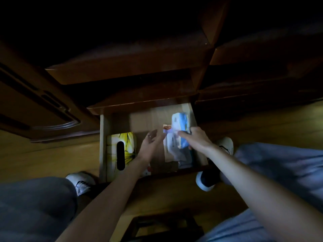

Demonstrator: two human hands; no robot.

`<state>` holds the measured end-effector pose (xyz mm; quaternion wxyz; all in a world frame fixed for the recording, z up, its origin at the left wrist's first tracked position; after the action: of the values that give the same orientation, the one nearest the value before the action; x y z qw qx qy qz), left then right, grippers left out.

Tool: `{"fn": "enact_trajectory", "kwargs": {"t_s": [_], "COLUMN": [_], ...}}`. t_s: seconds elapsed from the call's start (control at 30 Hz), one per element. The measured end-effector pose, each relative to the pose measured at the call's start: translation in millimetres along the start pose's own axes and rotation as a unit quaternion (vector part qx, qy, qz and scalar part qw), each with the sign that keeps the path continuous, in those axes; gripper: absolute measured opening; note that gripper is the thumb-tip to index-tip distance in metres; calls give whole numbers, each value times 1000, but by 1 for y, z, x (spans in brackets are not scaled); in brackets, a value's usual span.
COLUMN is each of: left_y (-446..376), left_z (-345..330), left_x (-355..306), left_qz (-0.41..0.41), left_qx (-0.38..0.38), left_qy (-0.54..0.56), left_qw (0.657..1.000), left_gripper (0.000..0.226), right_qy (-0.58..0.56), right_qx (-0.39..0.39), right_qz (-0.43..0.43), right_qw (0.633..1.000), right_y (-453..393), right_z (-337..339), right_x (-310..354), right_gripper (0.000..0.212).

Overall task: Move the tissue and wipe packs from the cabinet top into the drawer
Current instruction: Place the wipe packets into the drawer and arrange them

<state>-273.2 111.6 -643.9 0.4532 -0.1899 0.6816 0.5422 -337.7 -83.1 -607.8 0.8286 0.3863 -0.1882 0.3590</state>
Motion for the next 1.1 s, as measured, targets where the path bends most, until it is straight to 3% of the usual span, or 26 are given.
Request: {"fn": "enact_trajectory", "kwargs": {"t_s": [0.07,0.13,0.2,0.3,0.4,0.47,0.57,0.63,0.73,0.9,0.97,1.03,1.1], "left_y": [9,15,14,13,14,19,24,24,21,14,10,6,4], "left_z": [7,15,33,70,96,109,121,126,129,126,123,121,120], "left_x": [-7,-15,-20,-19,-16,-16,-10,-1,7,10,13,18,23], "left_qz": [39,53,41,30,1,-22,-22,-10,2,13,22,41,53], "left_qx": [57,91,34,-82,-118,-143,-162,-159,-159,-147,-143,-137,-134], "left_qy": [59,99,150,100,31,23,-5,-18,-44,-31,-49,-78,-79], "left_qw": [996,989,987,991,992,989,987,987,986,988,988,987,986], "left_gripper": [58,51,40,31,31,28,27,20,13,20,23,24,25], "right_qy": [-29,-34,-86,-154,-48,74,83,157,356,405,446,441,355], "right_qx": [72,175,243,138,14,32,89,54,10,103,92,47,26], "right_qz": [76,133,143,116,41,-39,-129,-118,-1,9,24,10,-59], "right_qw": [994,975,956,971,998,996,984,979,934,909,890,896,932], "right_y": [7,18,25,8,-18,-25,-20,-19,-24,-31,-27,-25,-24], "right_z": [-21,-46,-60,-52,-47,-63,-93,-102,-103,-95,-95,-94,-94], "right_x": [20,41,56,61,36,7,-30,-38,-23,-36,-40,-42,-48], "right_gripper": [25,50,51,33,19,49,82,86,88,108,106,103,109]}}
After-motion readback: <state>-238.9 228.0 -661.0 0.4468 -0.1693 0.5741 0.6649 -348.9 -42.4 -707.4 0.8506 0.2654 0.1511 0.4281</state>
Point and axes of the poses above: each hand's wrist, its own y-axis away from the middle knuckle, its own z-axis out of the back of the hand, x = y × z, the point moved 6 cm from there along -y, towards the middle knuckle, and after that the axes turned 4 degrees about y, right-handed, at the moved point
